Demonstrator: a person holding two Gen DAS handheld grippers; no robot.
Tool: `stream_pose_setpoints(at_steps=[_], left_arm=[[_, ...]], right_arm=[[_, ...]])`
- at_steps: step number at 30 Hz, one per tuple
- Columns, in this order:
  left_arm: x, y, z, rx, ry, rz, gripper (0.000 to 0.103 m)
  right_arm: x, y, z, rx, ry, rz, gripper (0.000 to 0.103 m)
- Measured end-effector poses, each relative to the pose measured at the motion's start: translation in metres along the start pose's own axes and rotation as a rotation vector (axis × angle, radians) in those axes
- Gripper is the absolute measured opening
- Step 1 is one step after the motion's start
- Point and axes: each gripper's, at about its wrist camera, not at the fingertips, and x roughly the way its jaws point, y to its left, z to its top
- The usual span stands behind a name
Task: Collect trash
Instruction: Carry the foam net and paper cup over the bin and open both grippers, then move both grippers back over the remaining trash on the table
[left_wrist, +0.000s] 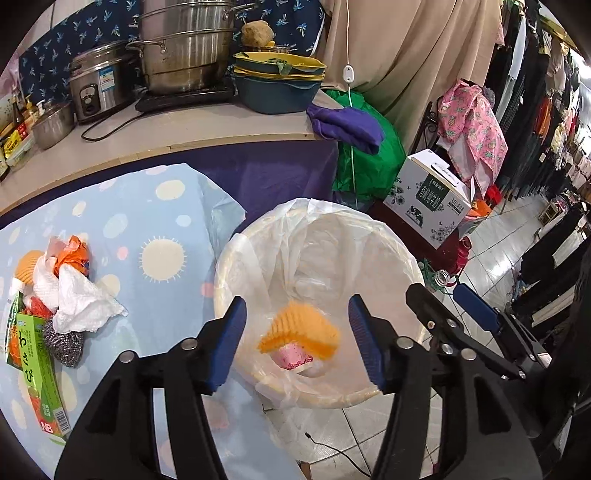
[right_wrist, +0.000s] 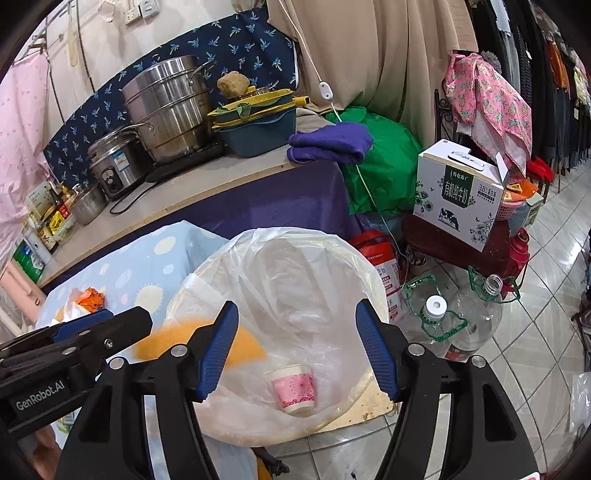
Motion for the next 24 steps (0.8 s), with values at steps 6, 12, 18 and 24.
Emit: stream_pose_setpoints(at_steps=[6, 12, 18, 24], left_arm=[[-0.007, 0.010, 0.002, -0.027, -0.022, 0.022, 0.065], [-0.019, 0.022, 0.000, -0.054, -0.047, 0.045, 0.070], [-0.039, 0.046, -0.009, -0.100, -0.088, 0.096, 0.076], [-0.057, 0.086, -0.025, -0.186, -0.100, 0.177, 0.081]], right_arm=[[-0.005, 0.004, 0.002, -0.001, -0.010, 0.008, 0.067], [-0.013, 0.016, 0.002, -0.020, -0.025, 0.026, 0.068], [-0.022, 0.037, 0.001, -0.053, -0.034, 0.050, 0.069], [-0.028, 0.063, -0.006, -0.097, -0.029, 0.088, 0.070]])
